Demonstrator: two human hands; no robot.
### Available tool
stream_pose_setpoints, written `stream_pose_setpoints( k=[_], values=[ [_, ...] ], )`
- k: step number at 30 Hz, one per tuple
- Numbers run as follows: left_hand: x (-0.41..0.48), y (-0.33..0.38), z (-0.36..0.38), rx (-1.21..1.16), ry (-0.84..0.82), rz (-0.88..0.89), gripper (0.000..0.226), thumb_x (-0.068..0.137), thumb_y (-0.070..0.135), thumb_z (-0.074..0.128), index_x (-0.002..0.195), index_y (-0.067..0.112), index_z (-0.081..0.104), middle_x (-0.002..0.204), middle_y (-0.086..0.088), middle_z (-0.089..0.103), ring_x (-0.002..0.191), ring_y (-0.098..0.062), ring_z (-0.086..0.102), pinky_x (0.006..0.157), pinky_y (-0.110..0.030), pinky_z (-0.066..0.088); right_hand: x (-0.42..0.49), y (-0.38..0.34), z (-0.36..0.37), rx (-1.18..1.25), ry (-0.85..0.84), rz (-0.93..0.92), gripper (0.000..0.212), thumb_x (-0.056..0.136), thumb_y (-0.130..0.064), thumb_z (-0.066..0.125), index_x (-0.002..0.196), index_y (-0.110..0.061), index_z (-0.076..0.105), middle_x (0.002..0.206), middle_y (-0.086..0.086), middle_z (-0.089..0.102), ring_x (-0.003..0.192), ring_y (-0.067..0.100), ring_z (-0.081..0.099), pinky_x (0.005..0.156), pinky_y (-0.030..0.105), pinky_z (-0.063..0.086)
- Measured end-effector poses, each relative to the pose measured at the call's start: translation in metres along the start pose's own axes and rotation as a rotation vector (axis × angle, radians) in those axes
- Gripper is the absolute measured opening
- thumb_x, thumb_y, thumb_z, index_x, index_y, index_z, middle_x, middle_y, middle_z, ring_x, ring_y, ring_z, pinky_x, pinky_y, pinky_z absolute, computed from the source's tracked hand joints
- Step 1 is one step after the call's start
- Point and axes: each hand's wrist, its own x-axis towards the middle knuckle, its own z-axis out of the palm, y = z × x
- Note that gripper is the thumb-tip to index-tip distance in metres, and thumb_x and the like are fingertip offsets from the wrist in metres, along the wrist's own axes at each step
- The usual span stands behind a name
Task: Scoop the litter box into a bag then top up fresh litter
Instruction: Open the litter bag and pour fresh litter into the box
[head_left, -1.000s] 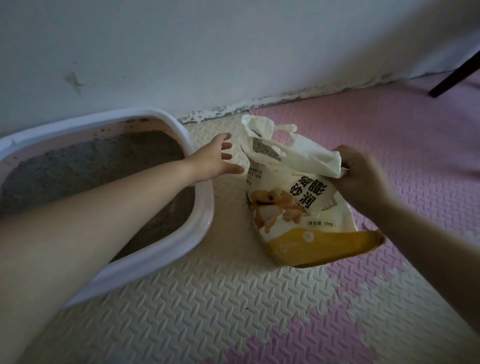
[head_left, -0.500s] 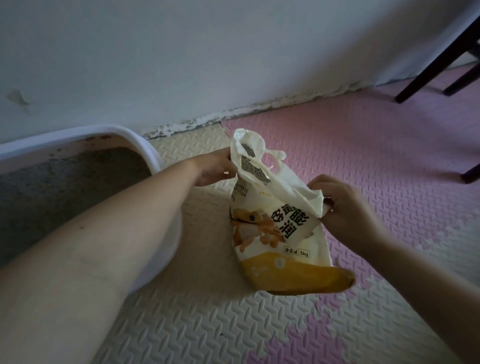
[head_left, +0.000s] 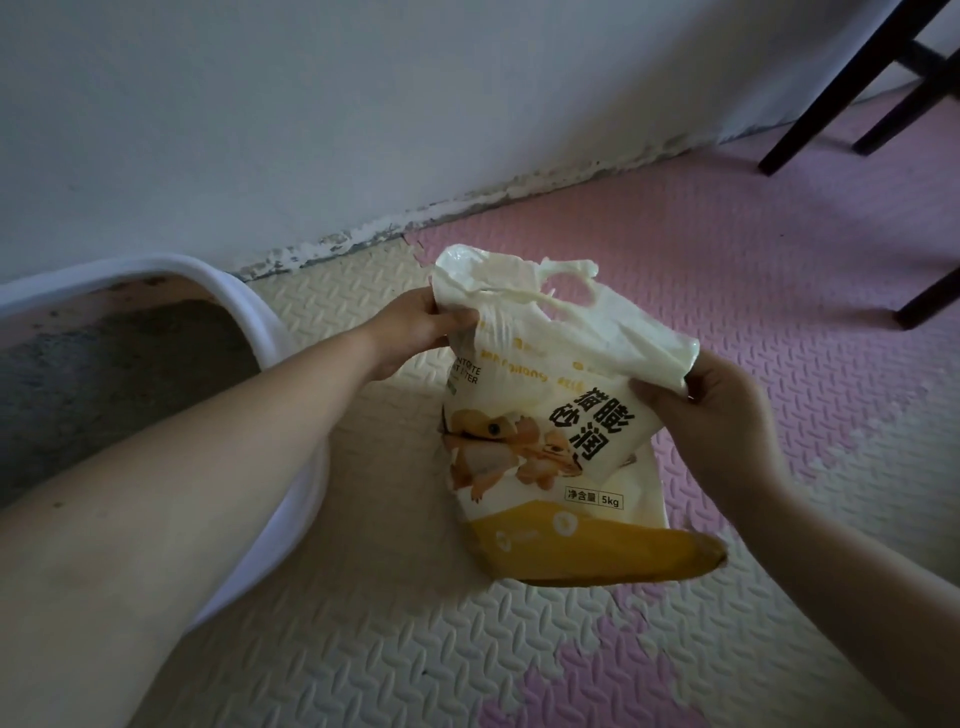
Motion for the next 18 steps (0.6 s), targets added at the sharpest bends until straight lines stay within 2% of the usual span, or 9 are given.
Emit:
stream_pose_setpoints(
  k=[6, 9, 12, 15, 18],
  values=[
    [-0.015, 0.005, 0.01, 0.009, 0.204, 0.039, 0.02, 0.088, 0.023, 0.066, 0.107, 0.015, 0.068, 0.103, 0.001, 0.072, 0.095, -0.014, 0.068, 0.083, -0.032, 0.057, 0.001, -0.011, 0.002, 0.026, 0.09, 0.013, 0.025, 0.085, -0.005, 0.065, 0.081, -0.03, 0.066, 0.079, -0.008, 0.071, 0.072, 0.004, 0.068, 0.059, 0.014, 0.053],
    [-0.027, 0.013, 0.009, -0.037, 0.254, 0.074, 0.016, 0.089, 0.02, 0.066, 0.103, 0.014, 0.068, 0.1, 0.001, 0.072, 0.092, -0.014, 0.07, 0.074, -0.029, 0.057, 0.004, -0.02, 0.001, -0.004, 0.153, -0.009, 0.021, 0.085, -0.009, 0.065, 0.078, -0.029, 0.066, 0.076, -0.006, 0.07, 0.071, 0.01, 0.068, 0.06, 0.022, 0.057],
    [-0.041, 0.033, 0.004, -0.067, 0.301, 0.13, 0.011, 0.089, 0.018, 0.066, 0.099, 0.016, 0.068, 0.096, 0.003, 0.072, 0.085, -0.01, 0.071, 0.066, -0.023, 0.056, 0.012, -0.036, -0.003, -0.036, 0.223, -0.055, 0.01, 0.086, -0.013, 0.065, 0.08, -0.02, 0.067, 0.078, 0.0, 0.07, 0.071, 0.017, 0.068, 0.061, 0.036, 0.058],
    [-0.055, 0.056, -0.002, -0.02, 0.334, 0.179, 0.007, 0.089, 0.018, 0.065, 0.095, 0.02, 0.068, 0.094, 0.004, 0.072, 0.084, -0.011, 0.071, 0.069, -0.027, 0.058, 0.023, -0.054, -0.006, -0.05, 0.286, -0.13, 0.01, 0.087, -0.018, 0.065, 0.08, -0.025, 0.066, 0.081, 0.003, 0.069, 0.074, 0.02, 0.069, 0.062, 0.046, 0.058],
    [-0.068, 0.086, -0.011, 0.017, 0.412, 0.246, 0.005, 0.088, 0.017, 0.066, 0.089, 0.021, 0.068, 0.091, 0.005, 0.072, 0.082, -0.01, 0.07, 0.071, -0.028, 0.058, 0.033, -0.076, -0.006, -0.035, 0.337, -0.198, 0.013, 0.088, -0.02, 0.064, 0.082, -0.031, 0.063, 0.082, 0.001, 0.068, 0.076, 0.023, 0.068, 0.063, 0.048, 0.057]
  ],
)
